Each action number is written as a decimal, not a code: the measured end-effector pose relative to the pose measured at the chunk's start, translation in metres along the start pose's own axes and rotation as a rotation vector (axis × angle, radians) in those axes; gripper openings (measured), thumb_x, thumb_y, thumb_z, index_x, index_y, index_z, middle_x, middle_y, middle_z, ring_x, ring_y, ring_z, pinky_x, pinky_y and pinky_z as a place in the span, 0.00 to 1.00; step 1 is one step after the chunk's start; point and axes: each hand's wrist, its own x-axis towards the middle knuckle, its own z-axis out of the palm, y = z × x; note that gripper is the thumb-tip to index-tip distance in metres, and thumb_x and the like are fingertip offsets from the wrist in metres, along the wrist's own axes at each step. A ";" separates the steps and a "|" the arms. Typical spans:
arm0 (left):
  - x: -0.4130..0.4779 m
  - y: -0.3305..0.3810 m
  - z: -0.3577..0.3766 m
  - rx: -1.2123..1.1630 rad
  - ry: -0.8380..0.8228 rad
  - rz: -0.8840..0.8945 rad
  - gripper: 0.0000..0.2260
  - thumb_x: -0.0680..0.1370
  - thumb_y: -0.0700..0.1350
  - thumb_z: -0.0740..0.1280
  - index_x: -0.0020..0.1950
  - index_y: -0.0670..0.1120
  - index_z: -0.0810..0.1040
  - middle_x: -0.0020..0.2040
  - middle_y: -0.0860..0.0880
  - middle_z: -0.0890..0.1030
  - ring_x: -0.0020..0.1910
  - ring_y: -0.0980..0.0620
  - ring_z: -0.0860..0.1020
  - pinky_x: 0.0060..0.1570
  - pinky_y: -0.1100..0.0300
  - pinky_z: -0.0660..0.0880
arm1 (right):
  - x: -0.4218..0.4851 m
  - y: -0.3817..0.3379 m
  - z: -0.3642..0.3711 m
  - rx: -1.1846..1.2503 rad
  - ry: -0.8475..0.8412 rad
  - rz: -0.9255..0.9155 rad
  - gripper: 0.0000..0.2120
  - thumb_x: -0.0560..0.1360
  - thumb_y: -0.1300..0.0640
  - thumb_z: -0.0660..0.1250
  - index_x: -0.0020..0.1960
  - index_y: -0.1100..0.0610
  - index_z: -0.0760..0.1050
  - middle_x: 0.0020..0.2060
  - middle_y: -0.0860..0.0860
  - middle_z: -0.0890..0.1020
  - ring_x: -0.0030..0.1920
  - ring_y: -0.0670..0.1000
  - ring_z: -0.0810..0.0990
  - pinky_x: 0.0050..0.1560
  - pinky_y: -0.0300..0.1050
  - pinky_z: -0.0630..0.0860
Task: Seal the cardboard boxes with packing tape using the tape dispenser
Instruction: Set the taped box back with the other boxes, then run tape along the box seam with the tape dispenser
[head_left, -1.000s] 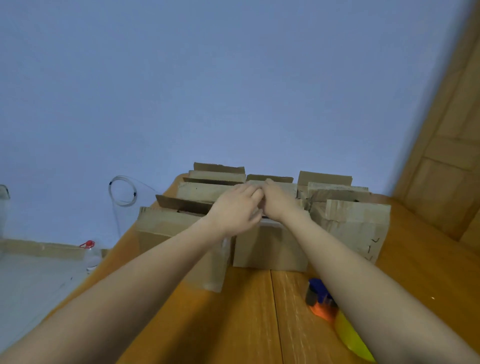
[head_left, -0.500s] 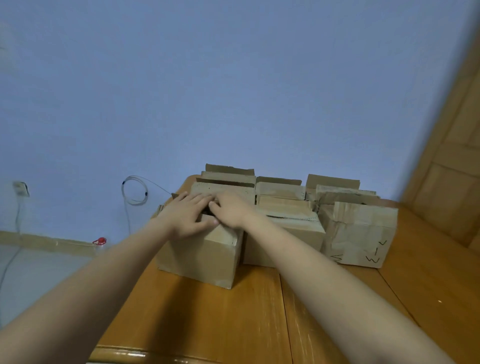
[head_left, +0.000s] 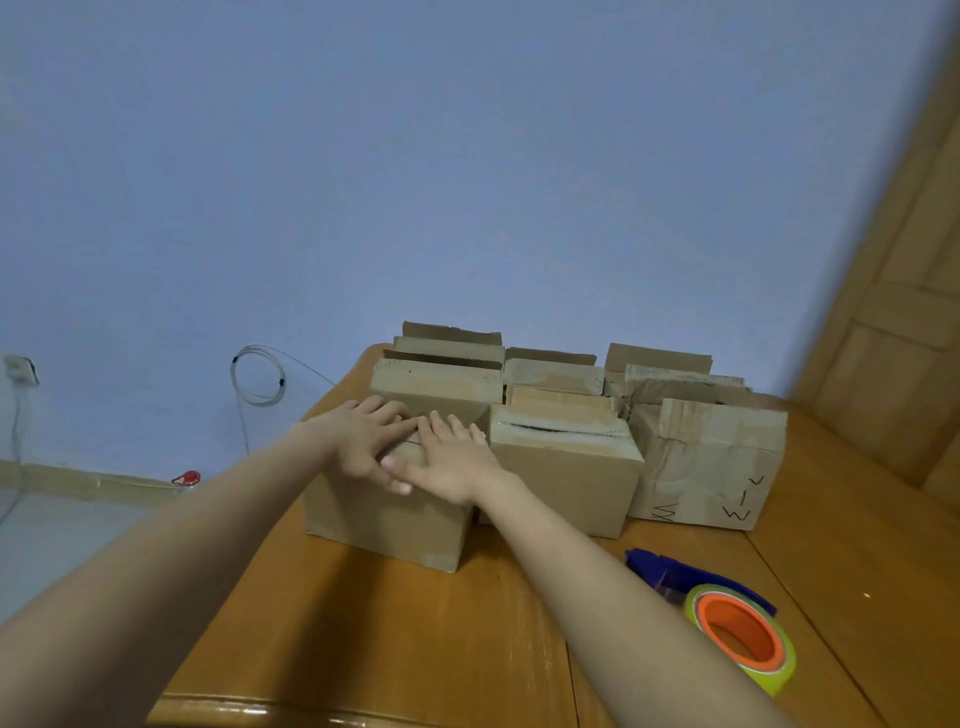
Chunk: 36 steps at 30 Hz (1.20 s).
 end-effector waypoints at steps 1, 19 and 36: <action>0.002 -0.003 -0.001 0.009 -0.014 0.007 0.56 0.57 0.81 0.43 0.79 0.51 0.47 0.76 0.48 0.55 0.74 0.46 0.54 0.71 0.51 0.56 | 0.000 0.000 -0.001 -0.011 -0.020 -0.001 0.45 0.74 0.28 0.50 0.78 0.57 0.42 0.77 0.53 0.44 0.77 0.56 0.41 0.75 0.57 0.39; -0.044 0.028 0.027 -0.099 0.166 -0.128 0.60 0.50 0.82 0.26 0.78 0.56 0.48 0.74 0.51 0.61 0.70 0.47 0.62 0.66 0.48 0.60 | -0.036 -0.002 -0.001 -0.105 -0.053 -0.177 0.51 0.70 0.29 0.60 0.78 0.57 0.41 0.78 0.53 0.44 0.77 0.58 0.43 0.74 0.63 0.42; -0.056 0.145 0.000 -0.108 0.178 -0.044 0.57 0.54 0.80 0.24 0.78 0.54 0.44 0.78 0.45 0.54 0.75 0.38 0.55 0.70 0.38 0.56 | -0.152 0.061 -0.011 -0.095 -0.054 -0.129 0.48 0.70 0.28 0.53 0.78 0.52 0.39 0.77 0.48 0.41 0.76 0.50 0.39 0.75 0.54 0.37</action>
